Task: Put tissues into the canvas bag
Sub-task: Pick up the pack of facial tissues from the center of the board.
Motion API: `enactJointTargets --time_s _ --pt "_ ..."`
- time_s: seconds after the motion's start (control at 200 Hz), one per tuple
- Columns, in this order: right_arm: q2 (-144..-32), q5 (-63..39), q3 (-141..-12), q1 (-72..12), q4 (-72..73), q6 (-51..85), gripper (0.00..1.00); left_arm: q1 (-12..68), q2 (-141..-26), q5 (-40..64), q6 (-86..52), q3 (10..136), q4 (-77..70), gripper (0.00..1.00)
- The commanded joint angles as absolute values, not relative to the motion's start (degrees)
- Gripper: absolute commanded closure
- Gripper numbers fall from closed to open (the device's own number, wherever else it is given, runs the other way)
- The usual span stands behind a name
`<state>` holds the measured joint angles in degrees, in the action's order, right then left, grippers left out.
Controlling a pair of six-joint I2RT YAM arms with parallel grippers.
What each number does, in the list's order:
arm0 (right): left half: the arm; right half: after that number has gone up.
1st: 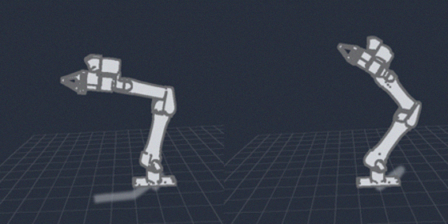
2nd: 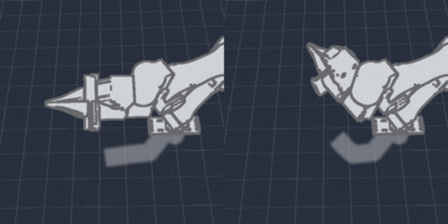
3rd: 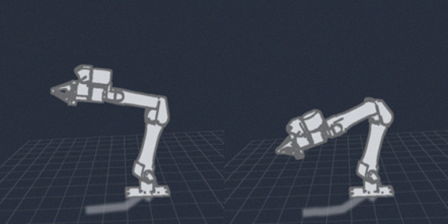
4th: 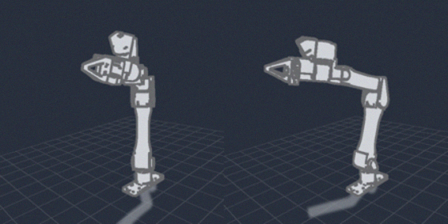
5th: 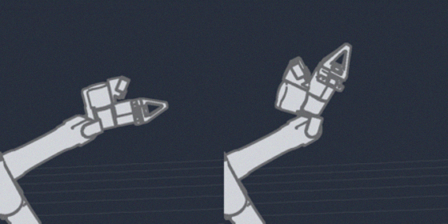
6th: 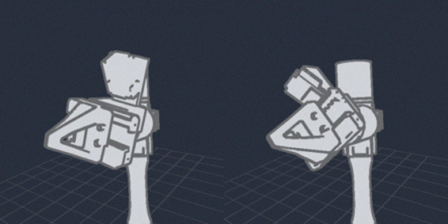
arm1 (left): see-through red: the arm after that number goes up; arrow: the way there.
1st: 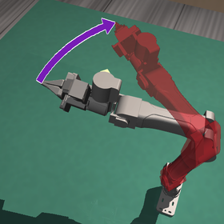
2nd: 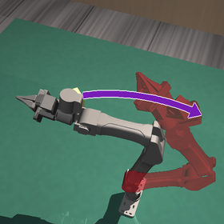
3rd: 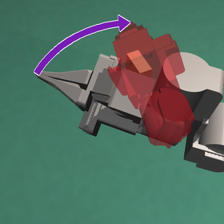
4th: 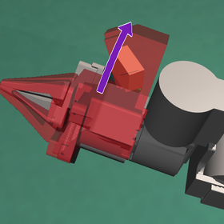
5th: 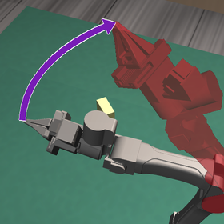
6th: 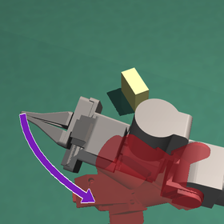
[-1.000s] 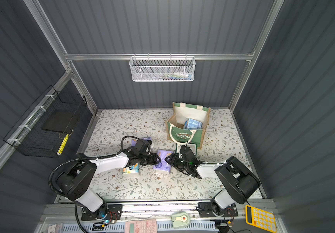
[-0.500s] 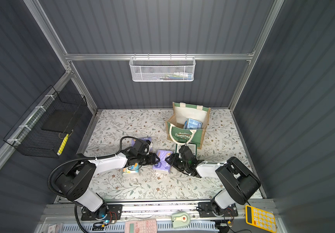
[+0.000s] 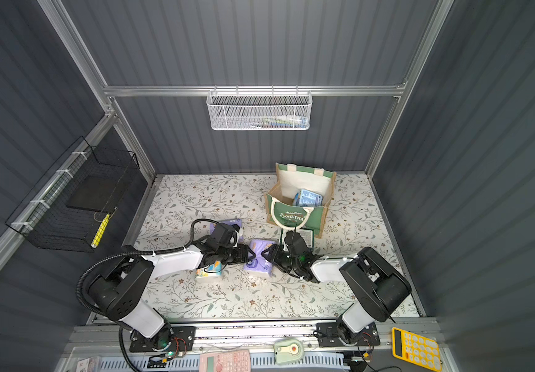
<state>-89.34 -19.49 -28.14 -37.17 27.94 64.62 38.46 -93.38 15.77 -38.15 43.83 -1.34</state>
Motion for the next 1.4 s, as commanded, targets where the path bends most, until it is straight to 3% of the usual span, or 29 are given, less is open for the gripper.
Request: enactJointTargets --time_s 0.0,0.425,0.726,1.396 --pt "-88.5 -21.5 -30.4 -38.6 31.4 65.5 0.42 37.7 -95.4 13.5 -38.5 41.1 4.3 0.41" --pt "-85.9 -22.0 -34.1 -38.7 27.8 62.8 0.65 37.7 -91.0 15.9 -40.2 41.1 -0.9 0.27" --pt "-83.6 -21.1 -35.8 -38.7 23.9 61.1 0.69 37.7 -86.3 12.8 -40.0 43.9 0.9 0.00" --pt "-74.2 -21.6 -40.8 -38.7 12.5 57.9 0.70 35.1 -73.4 -2.9 -30.8 54.3 15.2 0.00"
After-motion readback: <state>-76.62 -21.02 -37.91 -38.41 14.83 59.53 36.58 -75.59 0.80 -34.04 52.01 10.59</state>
